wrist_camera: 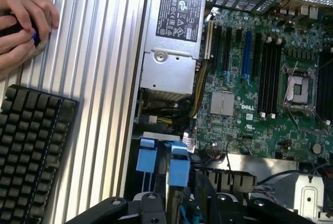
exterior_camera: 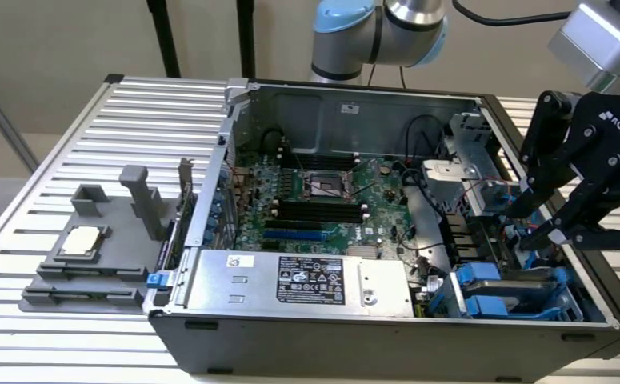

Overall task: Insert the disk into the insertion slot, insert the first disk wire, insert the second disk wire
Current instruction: 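Insert the disk into the insertion slot, then insert the first disk wire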

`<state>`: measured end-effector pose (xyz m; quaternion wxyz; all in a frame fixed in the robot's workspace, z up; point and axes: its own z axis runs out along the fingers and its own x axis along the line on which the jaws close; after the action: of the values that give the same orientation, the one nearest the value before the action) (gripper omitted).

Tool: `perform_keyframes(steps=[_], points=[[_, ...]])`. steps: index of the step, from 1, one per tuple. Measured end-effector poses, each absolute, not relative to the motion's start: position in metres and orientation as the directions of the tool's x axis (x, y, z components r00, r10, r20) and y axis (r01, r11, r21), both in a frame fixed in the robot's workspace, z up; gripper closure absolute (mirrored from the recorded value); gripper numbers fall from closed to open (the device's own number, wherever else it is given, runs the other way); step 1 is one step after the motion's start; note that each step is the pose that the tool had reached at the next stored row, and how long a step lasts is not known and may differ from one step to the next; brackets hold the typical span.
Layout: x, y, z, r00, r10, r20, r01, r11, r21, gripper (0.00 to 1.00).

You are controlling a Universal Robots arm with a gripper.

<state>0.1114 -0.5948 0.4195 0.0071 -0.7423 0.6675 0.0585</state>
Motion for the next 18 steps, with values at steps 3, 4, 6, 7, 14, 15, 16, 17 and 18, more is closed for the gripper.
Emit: perform_keyframes(steps=[3,4,6,7,14,15,16,17,18], points=[[0.1114,-0.5948,0.4195,0.107,-0.989,-0.098,-0.991,-0.114,0.067,0.62],[0.1114,-0.5948,0.4196,0.108,-0.989,-0.098,-0.991,-0.115,0.067,0.62],[0.1114,-0.5948,0.4195,0.108,-0.989,-0.098,-0.991,-0.115,0.067,0.62],[0.1114,-0.5948,0.4195,0.108,-0.989,-0.098,-0.991,-0.115,0.067,0.62],[0.1114,-0.5948,0.4196,0.108,-0.989,-0.098,-0.991,-0.115,0.067,0.62],[0.1114,-0.5948,0.4196,0.108,-0.989,-0.098,-0.991,-0.115,0.067,0.62],[0.1114,-0.5948,0.4195,0.108,-0.989,-0.098,-0.991,-0.115,0.067,0.62],[0.1114,-0.5948,0.4195,0.108,-0.989,-0.098,-0.991,-0.115,0.067,0.62],[0.1114,-0.5948,0.4195,0.108,-0.989,-0.098,-0.991,-0.115,0.067,0.62]])
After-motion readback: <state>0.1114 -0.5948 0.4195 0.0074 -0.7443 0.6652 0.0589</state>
